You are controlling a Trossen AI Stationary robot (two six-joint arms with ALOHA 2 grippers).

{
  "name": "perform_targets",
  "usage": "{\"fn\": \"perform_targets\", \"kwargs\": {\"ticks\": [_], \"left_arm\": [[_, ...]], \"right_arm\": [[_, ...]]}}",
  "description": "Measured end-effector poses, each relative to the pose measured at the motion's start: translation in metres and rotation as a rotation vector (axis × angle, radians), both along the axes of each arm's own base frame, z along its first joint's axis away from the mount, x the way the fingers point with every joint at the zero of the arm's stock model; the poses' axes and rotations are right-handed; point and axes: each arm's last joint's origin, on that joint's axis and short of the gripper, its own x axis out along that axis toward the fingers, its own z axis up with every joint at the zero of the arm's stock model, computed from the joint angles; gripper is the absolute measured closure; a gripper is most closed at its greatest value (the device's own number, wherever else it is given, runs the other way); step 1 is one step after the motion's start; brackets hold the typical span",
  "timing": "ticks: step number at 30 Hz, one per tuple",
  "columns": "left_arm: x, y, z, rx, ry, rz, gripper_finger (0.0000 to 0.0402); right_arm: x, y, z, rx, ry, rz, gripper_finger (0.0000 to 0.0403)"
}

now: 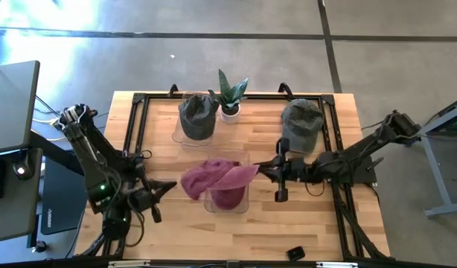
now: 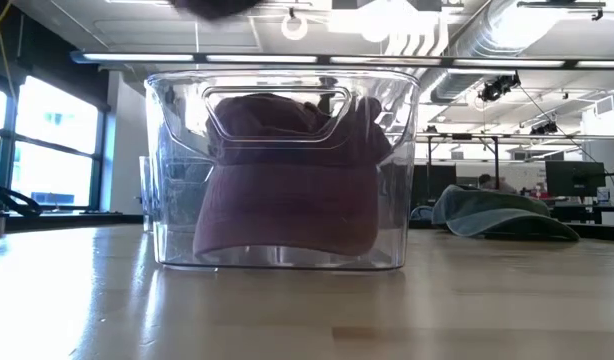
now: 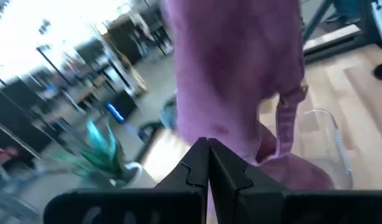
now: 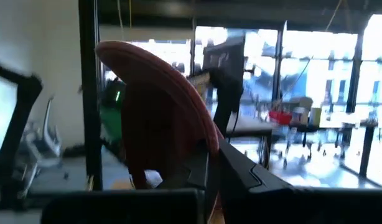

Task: Pick & Place hat
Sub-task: Put the red cap into the bottom transparent bin

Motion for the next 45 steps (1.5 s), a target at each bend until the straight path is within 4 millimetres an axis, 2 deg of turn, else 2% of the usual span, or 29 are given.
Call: {"fn": "perform_targets", "kwargs": {"ticks": [4,9,16,20,22,26,29,32,36,40,45], "left_arm": [[0.006,-0.012,-0.008,0.091,-0.008,0.031,0.0401],[0.017,-0.017,-0.011,0.154,-0.052,0.127,0.0401],[0.042,-0.005,-0.009,0.136,-0.032,0.209,0.0401],[0.056,0.005,-0.008,0.096,-0.011,0.224,0.0401],[0.064,0.006,-0.006,0.059,0.033,0.145,0.0401],[0.077,-0.002,-0.001,-0.038,0.118,-0.214,0.0401],[0.084,-0.011,0.002,-0.014,0.076,-0.284,0.0401],[0.091,-0.015,0.002,0.063,0.017,-0.165,0.0401],[0.092,-0.011,0.004,0.092,-0.023,0.04,0.0401],[0.093,0.004,-0.001,0.104,-0.055,0.36,0.0401],[0.097,0.024,-0.009,0.046,-0.105,0.458,0.0401]], "right_arm": [[0.011,-0.006,-0.002,0.03,-0.062,-0.014,0.0395],[0.022,-0.013,-0.011,0.056,-0.045,0.074,0.0383],[0.035,-0.008,-0.028,0.041,0.012,0.119,0.0394],[0.04,-0.005,-0.037,0.047,0.039,0.159,0.0383],[0.042,-0.005,-0.04,0.048,0.049,0.156,0.0379],[0.042,-0.006,-0.039,0.063,0.045,0.092,0.039],[0.041,-0.007,-0.038,0.062,0.033,0.091,0.0395],[0.041,-0.007,-0.038,0.065,0.035,0.079,0.0386],[0.04,-0.003,-0.039,0.069,0.038,0.067,0.0378],[0.038,0.004,-0.039,0.05,0.044,0.091,0.0393],[0.035,0.012,-0.04,0.023,0.049,0.118,0.0386]]}}
